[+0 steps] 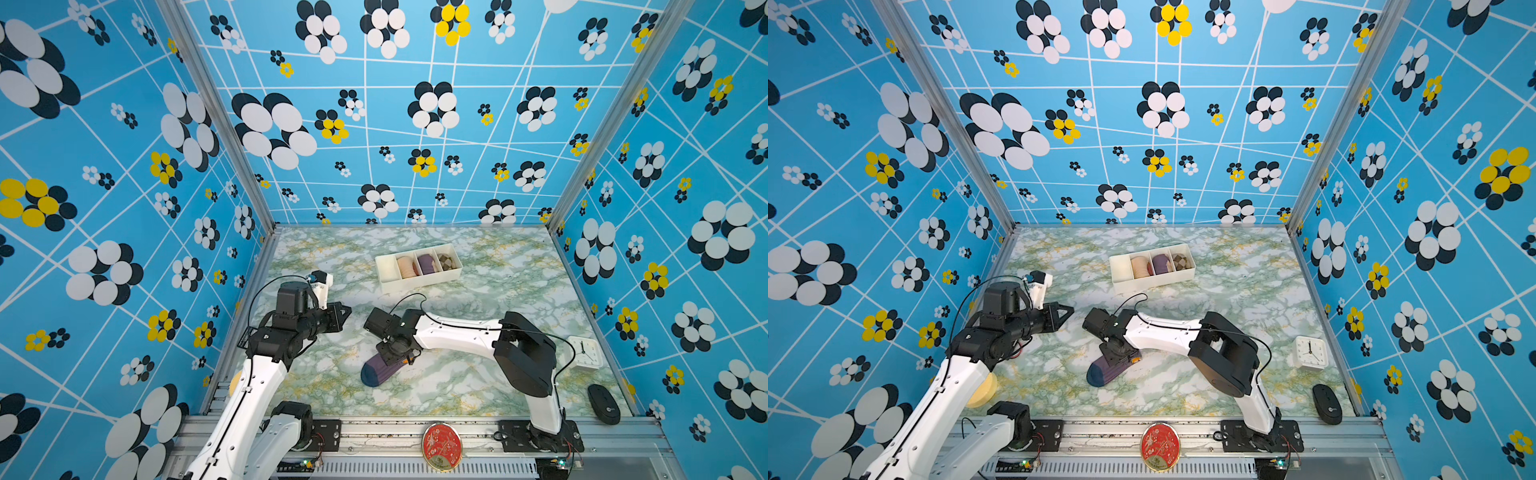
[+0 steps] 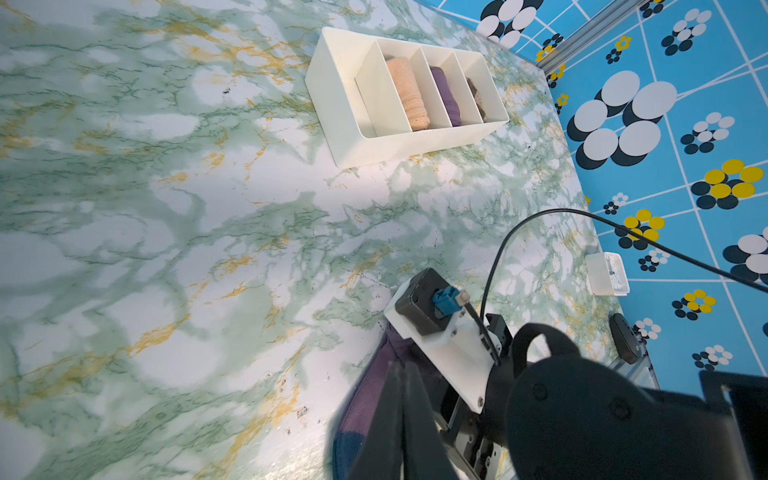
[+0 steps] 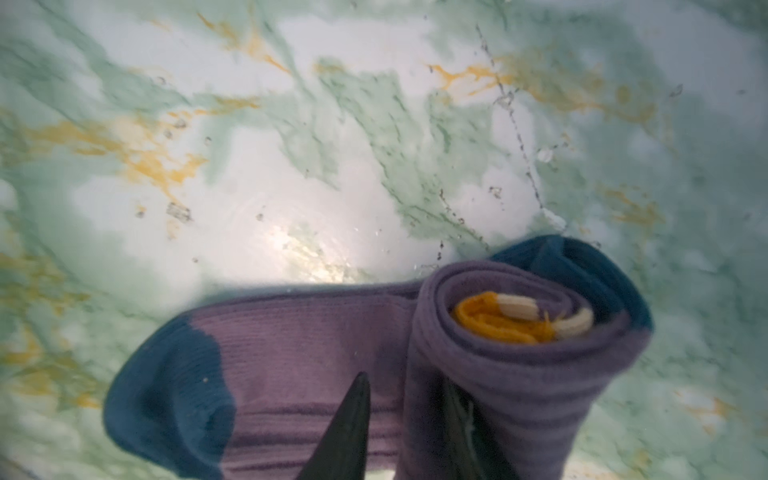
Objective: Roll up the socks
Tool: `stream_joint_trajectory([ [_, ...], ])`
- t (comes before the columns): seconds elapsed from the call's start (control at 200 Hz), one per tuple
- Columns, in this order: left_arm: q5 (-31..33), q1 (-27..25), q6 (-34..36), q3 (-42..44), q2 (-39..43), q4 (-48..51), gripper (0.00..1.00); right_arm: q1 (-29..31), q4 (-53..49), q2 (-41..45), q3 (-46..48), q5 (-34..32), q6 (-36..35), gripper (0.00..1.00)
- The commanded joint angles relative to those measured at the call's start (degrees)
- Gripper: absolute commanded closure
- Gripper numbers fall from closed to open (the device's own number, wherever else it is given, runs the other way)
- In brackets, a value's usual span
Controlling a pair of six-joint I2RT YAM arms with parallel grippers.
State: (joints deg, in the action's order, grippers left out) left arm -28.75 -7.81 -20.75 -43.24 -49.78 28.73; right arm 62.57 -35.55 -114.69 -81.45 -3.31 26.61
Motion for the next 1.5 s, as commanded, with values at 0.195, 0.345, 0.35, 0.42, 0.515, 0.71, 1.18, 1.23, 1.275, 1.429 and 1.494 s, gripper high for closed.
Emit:
stream_joint_trajectory([
  [0.195, -1.0, 0.5, 1.4, -1.7, -1.3, 0.3, 0.95, -5.8, 13.1, 3.3, 12.1, 17.9, 5.6, 0.67],
  [0.345, -1.7, -0.1, 1.6, -1.7, -2.4, 0.3, 0.95, -8.1, 18.9, 4.9, 16.8, 22.2, 7.9, 0.67],
  [0.35, -1.7, -0.2, 1.6, -1.8, -2.5, 0.3, 0.95, -8.3, 19.0, 4.9, 16.9, 22.3, 8.0, 0.67],
  [0.42, -1.8, -1.5, 1.8, -2.1, -3.8, 0.6, 0.96, -9.4, 21.4, 5.5, 18.8, 23.9, 9.2, 0.67],
  [0.515, -1.2, -4.5, 1.9, -2.3, -5.9, 0.8, 0.98, -10.8, 23.3, 5.9, 21.0, 24.8, 10.1, 0.69],
  [0.71, 1.5, -11.6, -0.3, -0.9, -9.7, -2.5, 0.98, -12.5, 25.3, 6.2, 23.8, 25.5, 10.5, 0.81],
  [1.18, 3.8, -23.8, -5.5, 4.5, -19.1, -8.5, 0.99, -16.2, 21.8, 6.1, 27.2, 19.7, 11.2, 0.95],
  [1.23, 4.3, -25.3, -6.0, 4.7, -20.9, -9.4, 0.99, -16.9, 21.3, 6.4, 27.7, 18.4, 11.4, 0.95],
  [1.275, 4.5, -26.5, -6.5, 4.7, -22.7, -10.6, 1.00, -17.6, 21.3, 6.9, 28.2, 17.7, 11.5, 0.95],
  [1.429, 5.4, -29.3, -7.6, 3.3, -28.6, -15.2, 1.00, -19.7, 21.5, 8.4, 29.8, 16.5, 11.9, 0.95],
  [1.494, 5.5, -29.9, -7.4, 1.9, -30.9, -15.7, 1.00, -20.4, 21.3, 8.8, 30.1, 15.8, 11.9, 0.95],
])
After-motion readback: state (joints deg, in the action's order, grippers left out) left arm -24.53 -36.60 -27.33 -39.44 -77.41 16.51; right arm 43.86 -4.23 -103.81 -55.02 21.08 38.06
